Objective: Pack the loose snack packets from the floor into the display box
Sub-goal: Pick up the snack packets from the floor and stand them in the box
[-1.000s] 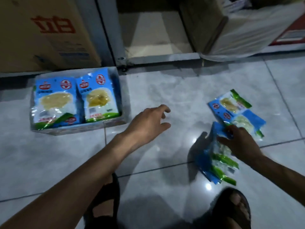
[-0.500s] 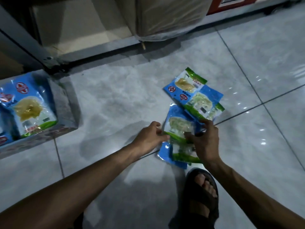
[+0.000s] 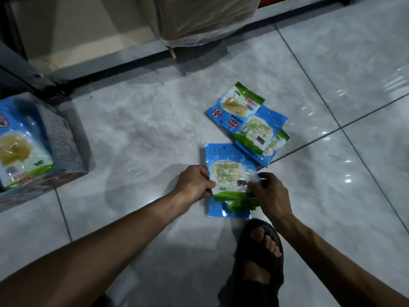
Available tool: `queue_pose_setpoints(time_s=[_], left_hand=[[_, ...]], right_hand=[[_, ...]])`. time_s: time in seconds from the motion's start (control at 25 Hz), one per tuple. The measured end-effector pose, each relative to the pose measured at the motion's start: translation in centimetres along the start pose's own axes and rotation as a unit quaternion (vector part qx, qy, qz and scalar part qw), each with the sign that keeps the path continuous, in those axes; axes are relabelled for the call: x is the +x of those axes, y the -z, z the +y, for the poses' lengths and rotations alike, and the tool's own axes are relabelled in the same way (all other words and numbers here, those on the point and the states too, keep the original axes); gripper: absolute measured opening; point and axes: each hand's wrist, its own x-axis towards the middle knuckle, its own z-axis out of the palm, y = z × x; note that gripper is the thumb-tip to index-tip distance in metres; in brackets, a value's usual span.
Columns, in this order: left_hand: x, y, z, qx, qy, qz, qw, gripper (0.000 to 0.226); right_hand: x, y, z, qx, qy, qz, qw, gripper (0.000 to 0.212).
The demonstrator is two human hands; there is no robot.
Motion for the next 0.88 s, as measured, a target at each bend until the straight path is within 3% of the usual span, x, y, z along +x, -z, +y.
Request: queue_pose_setpoints(time_s=[0.12, 0.24, 0.4, 0.52, 0.64, 0.72, 0.8, 0.88], left_hand=[[-0.1, 0.1, -0.1, 0.010, -0.008, 0.011, 1.000, 0.015], [-0.5, 0.6, -0.3, 0.007, -0.007, 0.004, 1.000, 0.017], [-1.6, 2.3, 0.2, -0.129, -0.027, 0.000, 0.991, 0.018], [-2.7, 4.6, 0.8, -0.288, -0.036, -0.053, 0.955, 0.025], [-3.5, 5.6, 0.9, -0.306, -0.059, -0.050, 0.949, 0.030], [-3.5, 6.1, 0.7, -0.313, -0.082, -0.007, 0.946, 0.032], [-3.2, 6.9, 0.0, -0.324, -0.093, 0.028, 0.941, 0.037], [-2.9, 7.7, -0.9, -0.296, -0.107, 0.064, 0.947, 0.046]], right_hand=[[0.0, -0.2, -0.6, 0.040, 0.024, 0.003, 0.999, 0.028], [0.1, -0.8, -1.7, 0.094, 0.006, -0.071, 0.993, 0.024], [-0.6, -1.4, -4.0, 0.153, 0.044, -0.111, 0.981, 0.014], [-1.9, -2.3, -6.1, 0.182, 0.094, -0.165, 0.965, 0.016], [-2.6, -3.1, -7.0, 0.145, 0.132, -0.188, 0.962, 0.013], [-2.3, -3.0, -6.4, 0.113, 0.129, -0.153, 0.973, 0.017], [-1.4, -2.4, -4.7, 0.018, 0.117, -0.039, 0.992, 0.027], [-0.8, -2.0, -2.7, -0.067, 0.082, 0.018, 0.994, 0.051]])
